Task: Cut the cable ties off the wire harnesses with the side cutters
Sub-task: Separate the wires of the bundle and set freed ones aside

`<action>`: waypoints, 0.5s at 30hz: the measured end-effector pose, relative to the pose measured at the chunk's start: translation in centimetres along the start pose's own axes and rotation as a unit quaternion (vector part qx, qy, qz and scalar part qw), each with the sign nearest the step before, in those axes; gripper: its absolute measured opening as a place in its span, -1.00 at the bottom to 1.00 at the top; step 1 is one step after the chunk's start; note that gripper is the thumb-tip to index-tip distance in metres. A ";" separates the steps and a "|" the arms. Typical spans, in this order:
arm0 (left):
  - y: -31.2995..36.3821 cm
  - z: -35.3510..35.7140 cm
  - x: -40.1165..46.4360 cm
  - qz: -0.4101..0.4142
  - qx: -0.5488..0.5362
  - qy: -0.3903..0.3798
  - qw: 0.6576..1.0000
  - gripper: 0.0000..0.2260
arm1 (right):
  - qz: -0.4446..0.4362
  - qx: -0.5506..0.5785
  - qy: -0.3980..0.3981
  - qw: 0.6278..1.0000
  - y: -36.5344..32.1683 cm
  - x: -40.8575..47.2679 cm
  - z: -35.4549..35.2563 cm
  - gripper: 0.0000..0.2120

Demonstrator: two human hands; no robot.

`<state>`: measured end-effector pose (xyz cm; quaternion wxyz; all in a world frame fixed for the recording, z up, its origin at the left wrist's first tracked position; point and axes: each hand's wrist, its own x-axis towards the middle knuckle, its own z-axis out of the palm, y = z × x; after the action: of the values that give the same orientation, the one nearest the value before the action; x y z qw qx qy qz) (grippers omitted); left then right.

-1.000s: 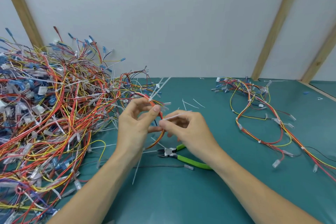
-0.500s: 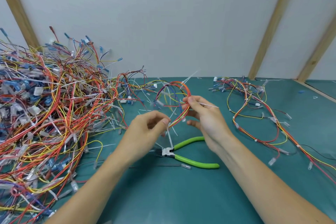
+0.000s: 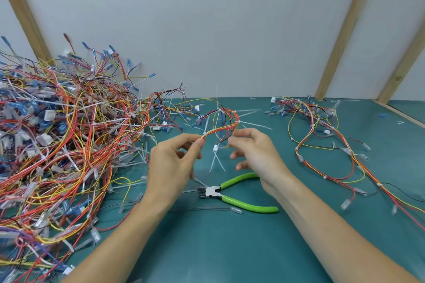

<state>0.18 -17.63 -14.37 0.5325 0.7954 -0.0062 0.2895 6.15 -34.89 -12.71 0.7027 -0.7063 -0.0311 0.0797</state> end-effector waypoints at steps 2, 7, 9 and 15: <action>0.1 0.1 -0.1 -0.001 -0.005 0.002 1.000 -0.87 | 0.018 0.002 -0.025 1.000 0.2 -0.6 0.6 -0.76; 0.0 0.5 -0.4 -0.018 -0.030 -0.027 0.999 -0.90 | -0.011 -0.022 -0.133 0.991 0.4 -2.0 1.8 -0.75; -0.1 0.7 -0.6 -0.020 -0.033 -0.048 0.998 -0.85 | -0.041 -0.045 -0.135 0.989 0.6 -2.2 2.1 -0.80; 0.0 0.7 -0.7 0.018 -0.009 -0.092 0.996 -0.79 | -0.031 0.011 -0.069 0.997 0.2 -1.5 1.2 -0.80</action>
<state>-0.10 -18.41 -14.82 0.5314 0.8137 -0.0719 0.2243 4.48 -33.92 -12.76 0.7087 -0.6901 -0.1006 0.1067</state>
